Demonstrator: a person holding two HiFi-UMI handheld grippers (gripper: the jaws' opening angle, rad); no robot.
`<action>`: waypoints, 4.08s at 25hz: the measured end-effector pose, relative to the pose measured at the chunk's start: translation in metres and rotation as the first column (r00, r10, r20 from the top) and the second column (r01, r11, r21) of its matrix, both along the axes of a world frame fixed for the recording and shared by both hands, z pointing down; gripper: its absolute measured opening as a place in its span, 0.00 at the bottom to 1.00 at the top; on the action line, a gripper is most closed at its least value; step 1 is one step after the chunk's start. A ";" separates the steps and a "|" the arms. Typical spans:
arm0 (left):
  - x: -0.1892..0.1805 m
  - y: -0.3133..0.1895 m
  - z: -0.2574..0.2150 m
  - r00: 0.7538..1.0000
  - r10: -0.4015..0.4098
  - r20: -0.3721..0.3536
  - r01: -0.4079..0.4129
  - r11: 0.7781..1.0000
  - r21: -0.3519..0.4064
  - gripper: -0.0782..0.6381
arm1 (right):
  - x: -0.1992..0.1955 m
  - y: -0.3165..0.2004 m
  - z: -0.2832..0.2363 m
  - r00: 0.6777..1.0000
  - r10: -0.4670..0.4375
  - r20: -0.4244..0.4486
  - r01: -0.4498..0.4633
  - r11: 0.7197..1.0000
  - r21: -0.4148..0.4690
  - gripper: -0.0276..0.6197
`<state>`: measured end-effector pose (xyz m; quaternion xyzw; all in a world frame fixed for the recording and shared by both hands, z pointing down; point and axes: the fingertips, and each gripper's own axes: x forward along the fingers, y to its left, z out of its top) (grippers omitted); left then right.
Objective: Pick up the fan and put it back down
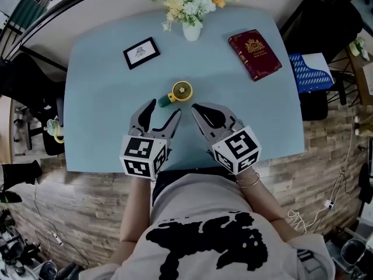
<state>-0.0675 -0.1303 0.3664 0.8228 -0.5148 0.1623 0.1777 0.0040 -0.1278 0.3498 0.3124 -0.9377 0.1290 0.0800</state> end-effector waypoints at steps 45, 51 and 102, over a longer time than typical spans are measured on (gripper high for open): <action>-0.010 -0.042 0.075 0.836 0.512 0.197 -0.480 0.857 -0.190 0.58 | -0.007 -0.008 0.071 0.972 0.216 -0.096 -0.230 0.957 -0.175 0.05; -0.009 -0.049 0.098 0.798 0.568 0.201 -0.524 0.819 -0.234 0.58 | -0.007 -0.017 0.086 0.964 0.241 -0.108 -0.259 0.946 -0.196 0.05; 0.011 -0.073 0.199 0.726 0.654 0.214 -0.571 0.746 -0.343 0.48 | 0.012 -0.026 0.143 0.900 0.404 -0.162 -0.435 0.854 -0.284 0.05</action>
